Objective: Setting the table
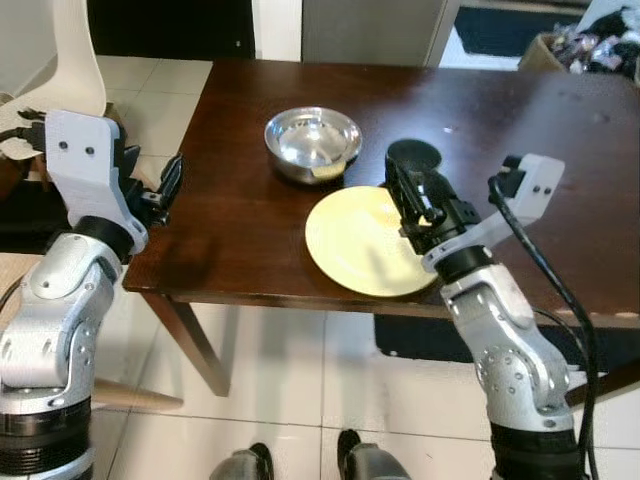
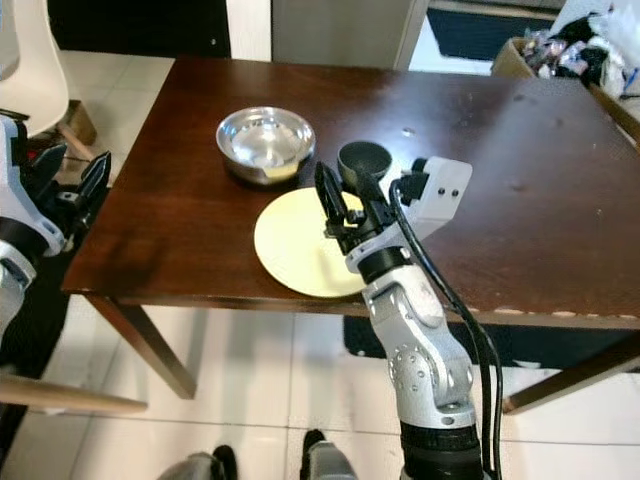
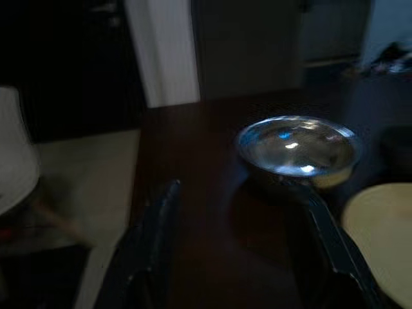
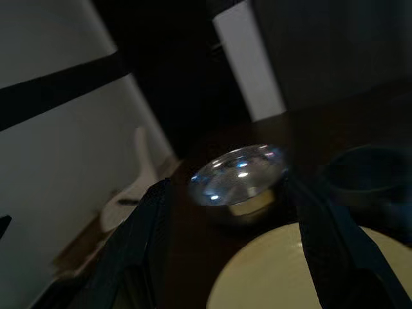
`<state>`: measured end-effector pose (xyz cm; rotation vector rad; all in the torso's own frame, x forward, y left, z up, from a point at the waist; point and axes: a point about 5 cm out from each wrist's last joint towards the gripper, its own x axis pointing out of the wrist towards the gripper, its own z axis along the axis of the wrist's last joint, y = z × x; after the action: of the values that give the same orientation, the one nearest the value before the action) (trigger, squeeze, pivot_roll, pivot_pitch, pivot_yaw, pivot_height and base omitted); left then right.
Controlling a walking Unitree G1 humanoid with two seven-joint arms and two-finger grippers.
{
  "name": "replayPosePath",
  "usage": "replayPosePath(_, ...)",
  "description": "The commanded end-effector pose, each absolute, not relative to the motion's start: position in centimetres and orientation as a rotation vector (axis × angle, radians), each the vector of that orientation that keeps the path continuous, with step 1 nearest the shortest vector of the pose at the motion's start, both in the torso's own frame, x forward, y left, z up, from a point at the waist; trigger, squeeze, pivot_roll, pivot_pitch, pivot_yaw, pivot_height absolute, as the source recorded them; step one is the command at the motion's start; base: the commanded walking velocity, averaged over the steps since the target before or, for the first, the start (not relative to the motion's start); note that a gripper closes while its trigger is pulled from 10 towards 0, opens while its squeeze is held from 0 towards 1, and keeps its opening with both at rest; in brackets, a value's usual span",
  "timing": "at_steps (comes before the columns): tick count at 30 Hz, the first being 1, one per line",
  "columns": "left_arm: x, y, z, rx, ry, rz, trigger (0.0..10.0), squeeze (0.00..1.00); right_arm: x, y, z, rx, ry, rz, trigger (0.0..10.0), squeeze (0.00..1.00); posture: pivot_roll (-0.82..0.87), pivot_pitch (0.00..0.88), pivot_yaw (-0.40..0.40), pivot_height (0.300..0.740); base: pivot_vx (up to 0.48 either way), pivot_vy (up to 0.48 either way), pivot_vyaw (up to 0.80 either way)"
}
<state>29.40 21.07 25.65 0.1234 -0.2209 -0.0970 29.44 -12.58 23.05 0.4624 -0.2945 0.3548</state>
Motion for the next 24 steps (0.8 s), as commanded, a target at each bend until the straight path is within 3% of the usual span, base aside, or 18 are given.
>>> replayPosePath(1, 29.51, 21.0, 25.64, 0.131, -0.211, -0.099, 10.0, 0.0, 29.52, -12.73, 22.71, 0.46, -0.281, 0.342, 10.0, 0.0, -0.04, 0.115, 0.037, 0.74, -0.285, 0.0, 0.0)
replayPosePath(24, 29.71, 20.93, 26.11, 0.135, -0.219, -0.101, 10.0, 0.0, 29.92, -12.2, 22.85, 0.482, -0.279, 0.367, 10.0, 0.0, -0.02, 0.123, 0.043, 0.74, -0.286, 0.0, 0.0)
